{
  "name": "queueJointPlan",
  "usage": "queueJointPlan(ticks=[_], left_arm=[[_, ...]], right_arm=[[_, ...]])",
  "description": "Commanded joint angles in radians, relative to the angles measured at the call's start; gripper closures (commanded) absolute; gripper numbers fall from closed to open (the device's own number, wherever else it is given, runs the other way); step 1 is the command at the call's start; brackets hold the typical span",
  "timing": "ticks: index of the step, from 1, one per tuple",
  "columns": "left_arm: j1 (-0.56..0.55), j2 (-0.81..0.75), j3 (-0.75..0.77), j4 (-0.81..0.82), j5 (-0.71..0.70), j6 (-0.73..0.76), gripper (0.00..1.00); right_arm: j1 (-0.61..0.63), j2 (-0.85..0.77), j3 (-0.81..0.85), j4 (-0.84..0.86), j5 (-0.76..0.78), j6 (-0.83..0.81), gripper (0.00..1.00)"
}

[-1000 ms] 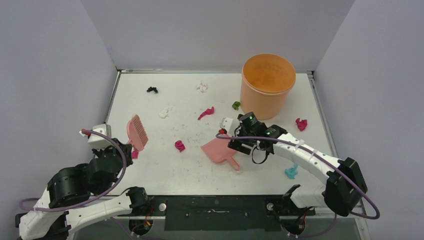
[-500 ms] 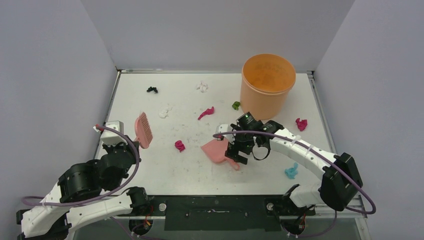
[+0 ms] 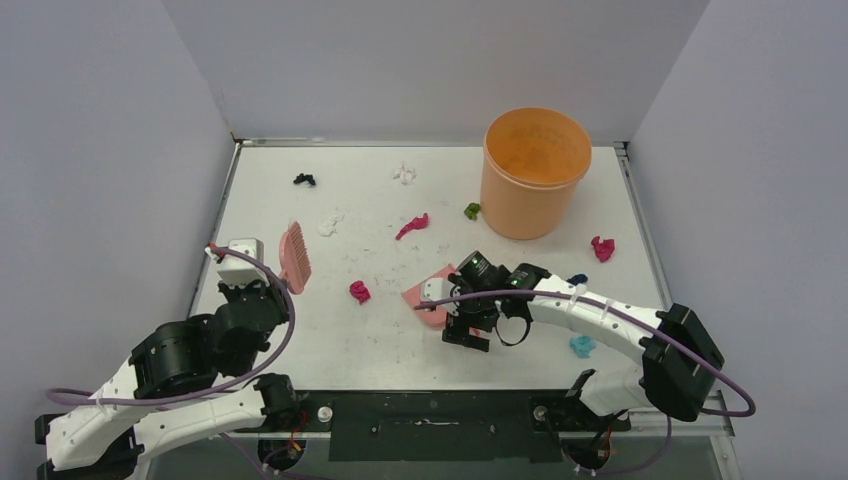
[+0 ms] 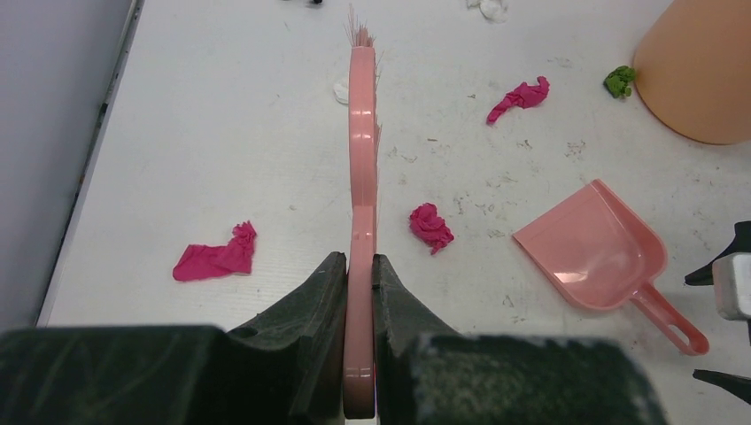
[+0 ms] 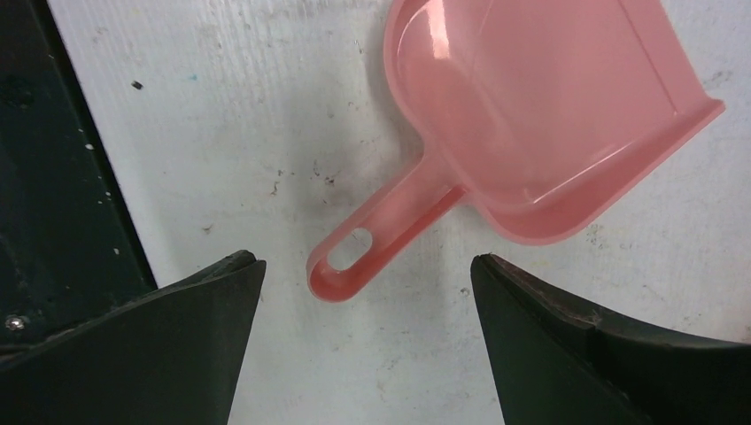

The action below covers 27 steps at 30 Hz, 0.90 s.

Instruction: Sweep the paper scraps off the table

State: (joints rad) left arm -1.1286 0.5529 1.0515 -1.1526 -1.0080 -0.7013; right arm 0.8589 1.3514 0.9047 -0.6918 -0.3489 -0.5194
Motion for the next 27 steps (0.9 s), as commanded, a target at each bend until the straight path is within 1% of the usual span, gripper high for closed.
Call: queueJointPlan(ticks=[1, 5, 10, 15, 17, 19, 22, 27], left_arm=[[0.000, 0.018, 0.015, 0.067, 0.001, 0.018, 1.00], [0.001, 0.017, 0.004, 0.083, 0.006, 0.022, 1.00], [0.001, 0.037, -0.007, 0.110, 0.019, 0.037, 1.00], [0.001, 0.067, -0.012, 0.142, 0.036, 0.059, 1.00], [0.002, 0.074, -0.014, 0.152, 0.042, 0.066, 1.00], [0.001, 0.079, -0.018, 0.159, 0.049, 0.067, 1.00], [0.003, 0.081, -0.026, 0.168, 0.061, 0.069, 1.00], [0.003, 0.076, -0.042, 0.181, 0.078, 0.063, 1.00]], right_arm=[[0.034, -0.018, -0.050, 0.099, 0.183, 0.022, 0.10], [0.034, -0.004, -0.069, 0.131, 0.278, 0.033, 0.11], [0.002, 0.005, -0.086, 0.146, 0.333, 0.039, 0.14], [-0.112, 0.033, -0.079, 0.140, 0.238, 0.037, 0.24], [-0.138, 0.045, -0.072, 0.133, 0.210, 0.028, 0.27], [-0.151, 0.046, -0.071, 0.133, 0.171, 0.010, 0.29], [-0.155, 0.036, -0.074, 0.134, 0.098, -0.017, 0.29], [-0.158, 0.061, -0.060, 0.146, 0.077, -0.002, 0.34]])
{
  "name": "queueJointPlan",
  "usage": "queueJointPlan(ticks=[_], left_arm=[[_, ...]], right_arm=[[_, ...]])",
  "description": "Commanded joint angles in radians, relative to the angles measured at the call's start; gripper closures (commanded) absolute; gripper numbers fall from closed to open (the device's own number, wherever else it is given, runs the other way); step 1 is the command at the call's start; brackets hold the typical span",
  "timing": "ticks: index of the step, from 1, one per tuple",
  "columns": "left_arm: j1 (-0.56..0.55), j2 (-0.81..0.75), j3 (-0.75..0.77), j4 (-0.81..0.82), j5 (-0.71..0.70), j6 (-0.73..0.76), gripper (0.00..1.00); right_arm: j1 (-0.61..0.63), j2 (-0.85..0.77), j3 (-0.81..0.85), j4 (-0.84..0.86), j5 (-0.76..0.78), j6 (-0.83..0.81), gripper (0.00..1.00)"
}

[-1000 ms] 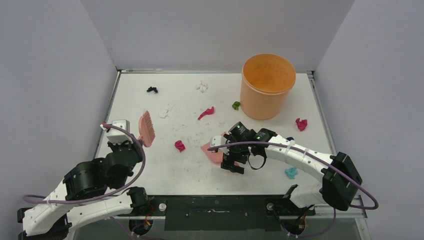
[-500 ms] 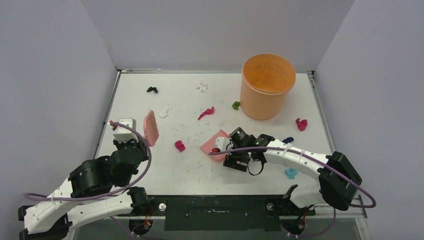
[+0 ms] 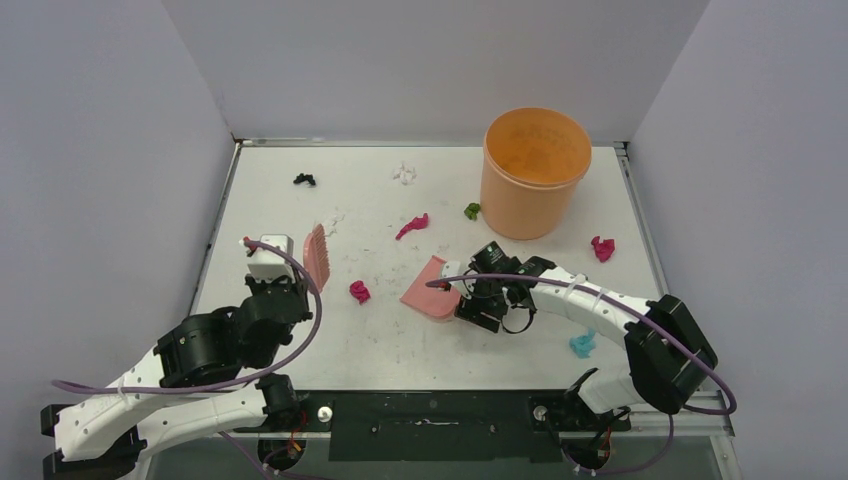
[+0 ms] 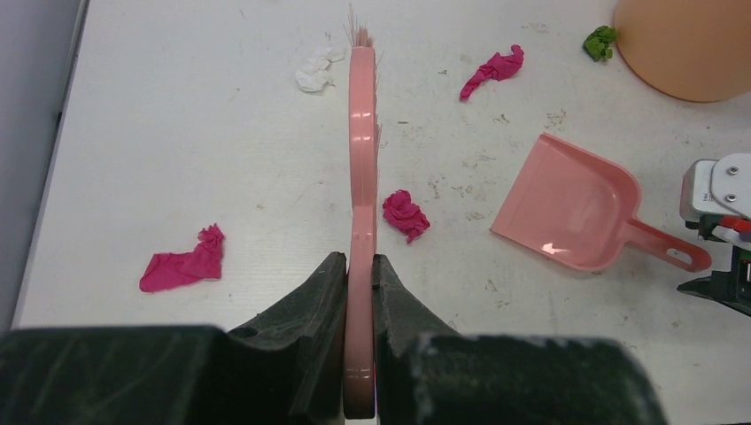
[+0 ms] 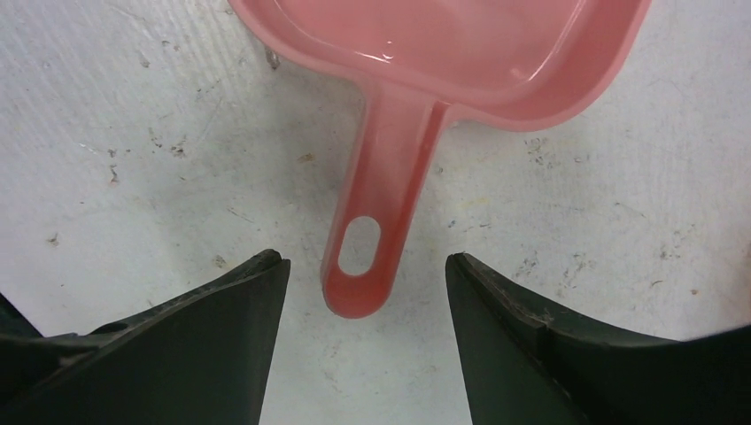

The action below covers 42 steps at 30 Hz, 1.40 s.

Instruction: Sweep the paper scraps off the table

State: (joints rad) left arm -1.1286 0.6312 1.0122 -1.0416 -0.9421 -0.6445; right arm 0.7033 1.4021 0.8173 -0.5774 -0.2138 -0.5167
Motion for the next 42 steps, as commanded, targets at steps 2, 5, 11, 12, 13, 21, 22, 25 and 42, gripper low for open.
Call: queueJointPlan(ticks=[2, 5, 11, 12, 13, 21, 22, 25, 42], left_arm=[[0.004, -0.002, -0.011, 0.074, 0.019, 0.005, 1.00], [0.004, -0.002, -0.019, 0.078, 0.024, 0.002, 1.00], [0.008, -0.001, -0.026, 0.087, 0.025, 0.015, 1.00], [0.010, -0.002, -0.029, 0.093, 0.026, 0.019, 1.00], [0.011, -0.002, -0.034, 0.101, 0.028, 0.027, 1.00], [0.030, 0.027, -0.055, 0.156, 0.064, 0.075, 1.00], [0.031, 0.030, -0.058, 0.162, 0.071, 0.078, 1.00], [0.040, 0.033, -0.065, 0.182, 0.090, 0.093, 1.00], [0.203, 0.381, 0.096, 0.409, 0.535, 0.262, 1.00]], right_arm=[[-0.001, 0.023, 0.031, 0.038, -0.063, 0.008, 0.37], [-0.004, 0.047, 0.029, 0.061, -0.056, 0.033, 0.42], [-0.011, 0.068, 0.038, 0.076, -0.041, 0.071, 0.52], [-0.011, 0.072, 0.042, 0.076, -0.042, 0.078, 0.53], [-0.012, 0.073, 0.044, 0.076, -0.045, 0.082, 0.53], [-0.013, 0.075, 0.046, 0.071, -0.058, 0.091, 0.67], [-0.013, 0.075, 0.050, 0.064, -0.060, 0.091, 0.74], [-0.017, 0.065, 0.066, 0.036, -0.060, 0.091, 0.84], [-0.680, -0.256, 0.192, -0.434, -0.155, -0.390, 0.95]])
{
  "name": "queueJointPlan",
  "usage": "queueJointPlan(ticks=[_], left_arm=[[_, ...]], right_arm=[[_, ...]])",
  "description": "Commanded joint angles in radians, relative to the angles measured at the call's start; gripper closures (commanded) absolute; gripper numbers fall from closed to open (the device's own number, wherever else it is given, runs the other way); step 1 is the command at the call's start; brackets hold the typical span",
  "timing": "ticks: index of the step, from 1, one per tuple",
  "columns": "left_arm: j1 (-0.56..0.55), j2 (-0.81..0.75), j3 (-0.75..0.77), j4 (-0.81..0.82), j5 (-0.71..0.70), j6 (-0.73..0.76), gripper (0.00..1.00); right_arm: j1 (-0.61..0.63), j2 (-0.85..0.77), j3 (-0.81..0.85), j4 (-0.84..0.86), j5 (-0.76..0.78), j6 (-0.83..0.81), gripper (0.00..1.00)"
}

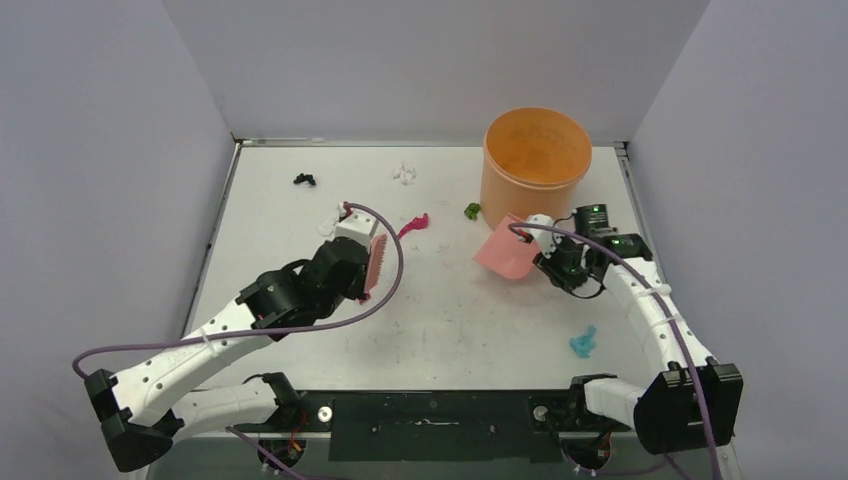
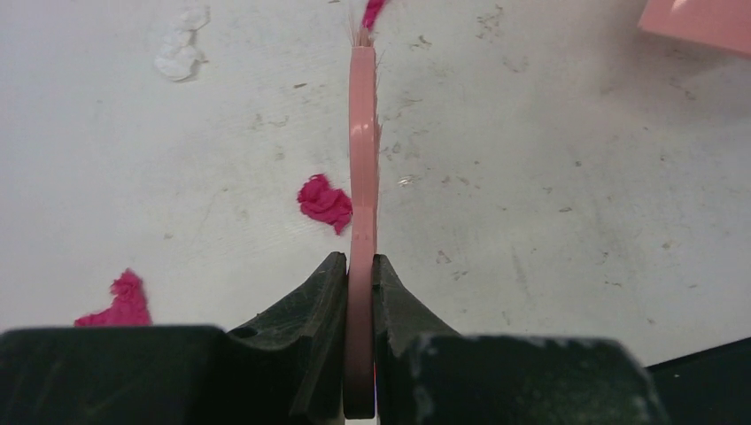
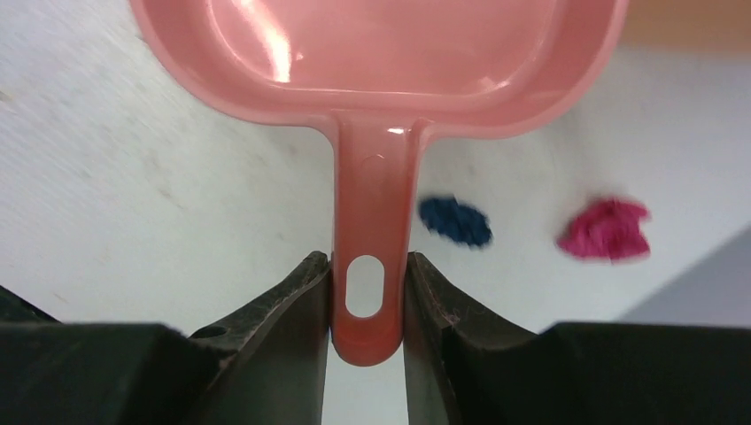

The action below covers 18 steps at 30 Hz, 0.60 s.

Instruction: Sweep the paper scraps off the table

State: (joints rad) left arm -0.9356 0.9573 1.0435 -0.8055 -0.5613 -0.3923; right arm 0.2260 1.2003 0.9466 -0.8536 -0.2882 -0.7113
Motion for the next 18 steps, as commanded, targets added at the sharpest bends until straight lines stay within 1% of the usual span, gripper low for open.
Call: queueJointPlan(ticks=[1, 2, 4, 8, 10, 12, 15, 18], left_arm=[[0.010, 0.074, 0.064, 0.220, 0.189, -0.019, 1.00], [0.010, 0.095, 0.057, 0.278, 0.232, -0.049, 1.00], [0.009, 0.141, 0.037, 0.411, 0.299, -0.128, 1.00], [-0.014, 0.276, 0.027, 0.663, 0.395, -0.284, 1.00], [-0.035, 0.364, 0.056, 0.781, 0.423, -0.338, 1.00], [-0.061, 0.459, 0.113, 0.881, 0.448, -0.364, 1.00], [-0.103, 0.604, 0.214, 0.973, 0.473, -0.389, 1.00], [-0.132, 0.737, 0.321, 1.044, 0.496, -0.430, 1.00]], right_arm=[[-0.290, -0.063, 0.082, -0.210, -0.126, -0.253, 0.95], [-0.404, -0.064, 0.104, -0.246, -0.160, -0.305, 0.95], [-0.572, -0.055, 0.150, -0.308, -0.218, -0.413, 0.95], [-0.916, 0.011, 0.234, -0.390, -0.328, -0.540, 0.95], [-1.079, 0.072, 0.297, -0.451, -0.392, -0.607, 0.95], [-1.216, 0.157, 0.376, -0.532, -0.451, -0.671, 0.95], [-1.337, 0.263, 0.456, -0.546, -0.475, -0.643, 0.95], [-1.388, 0.310, 0.470, -0.545, -0.476, -0.655, 0.95]])
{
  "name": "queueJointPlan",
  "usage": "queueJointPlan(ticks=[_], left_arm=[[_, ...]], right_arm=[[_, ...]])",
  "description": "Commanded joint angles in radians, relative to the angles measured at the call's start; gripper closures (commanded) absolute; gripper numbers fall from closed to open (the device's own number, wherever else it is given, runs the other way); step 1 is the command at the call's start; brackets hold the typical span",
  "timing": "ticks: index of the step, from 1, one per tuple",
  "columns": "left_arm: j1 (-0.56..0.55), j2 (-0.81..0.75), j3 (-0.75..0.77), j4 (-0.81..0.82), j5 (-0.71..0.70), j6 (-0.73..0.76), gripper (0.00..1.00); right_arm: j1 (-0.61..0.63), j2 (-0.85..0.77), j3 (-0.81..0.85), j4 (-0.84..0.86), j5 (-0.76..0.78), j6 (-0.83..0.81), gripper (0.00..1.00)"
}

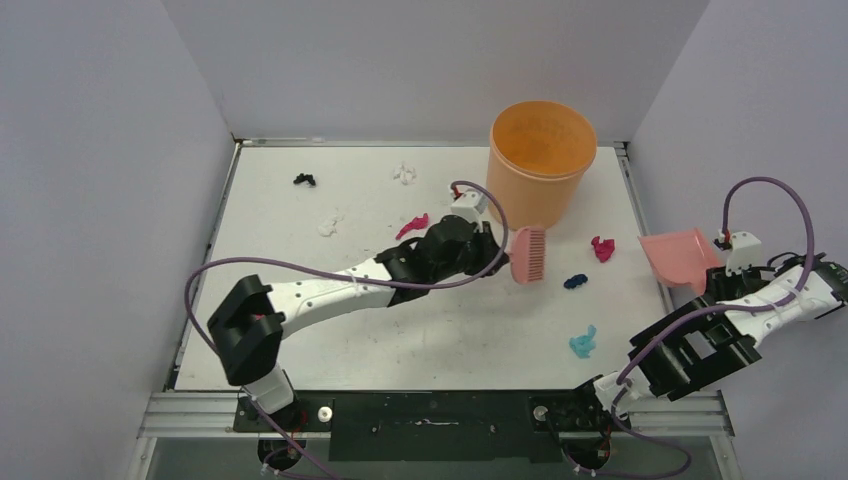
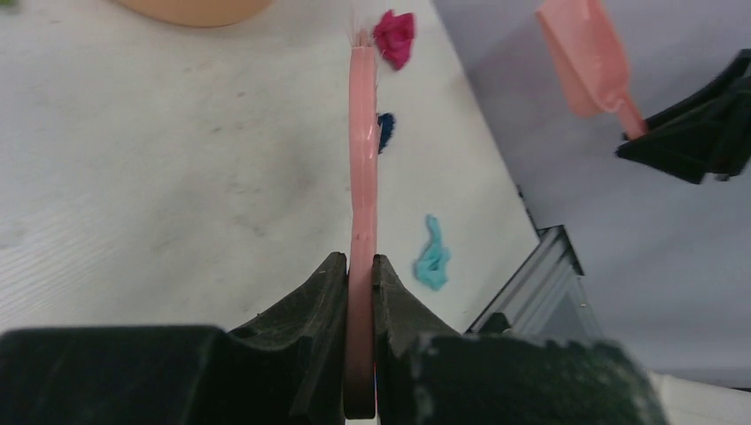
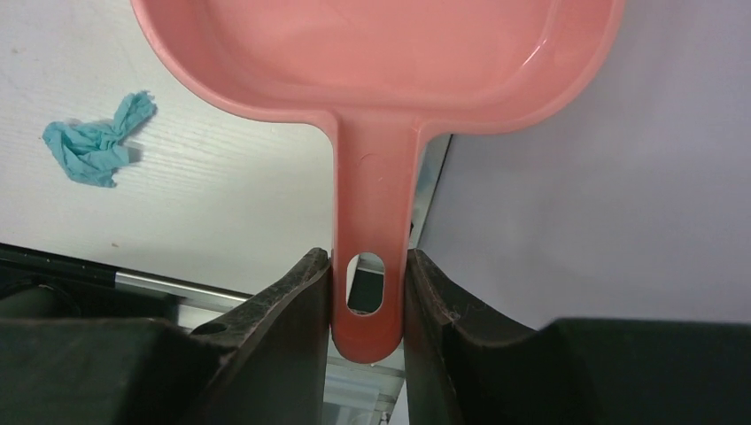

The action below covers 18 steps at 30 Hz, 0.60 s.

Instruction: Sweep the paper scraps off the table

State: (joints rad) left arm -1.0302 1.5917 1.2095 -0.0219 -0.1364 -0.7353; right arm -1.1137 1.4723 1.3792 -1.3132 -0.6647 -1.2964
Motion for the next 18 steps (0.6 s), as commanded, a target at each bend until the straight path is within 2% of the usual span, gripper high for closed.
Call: queueJointPlan(ticks=[1, 11, 18], left_arm=[[-0.045, 0.145, 0.194, 0.273, 0.077, -0.100, 1.00], [-0.084, 0.543, 0.573, 0.323, 0.017, -0.225, 1.00], [-0.087, 0.809, 0.893, 0.206, -0.058, -0.287, 1.00]], right_arm=[[-0.056, 0.041, 0.035, -0.086, -0.101, -0.078, 0.95], [-0.071, -0.091, -0.048, -0.080, -0.137, -0.139, 0.95], [-0.072, -0.214, -0.122, -0.083, -0.161, -0.178, 0.95]])
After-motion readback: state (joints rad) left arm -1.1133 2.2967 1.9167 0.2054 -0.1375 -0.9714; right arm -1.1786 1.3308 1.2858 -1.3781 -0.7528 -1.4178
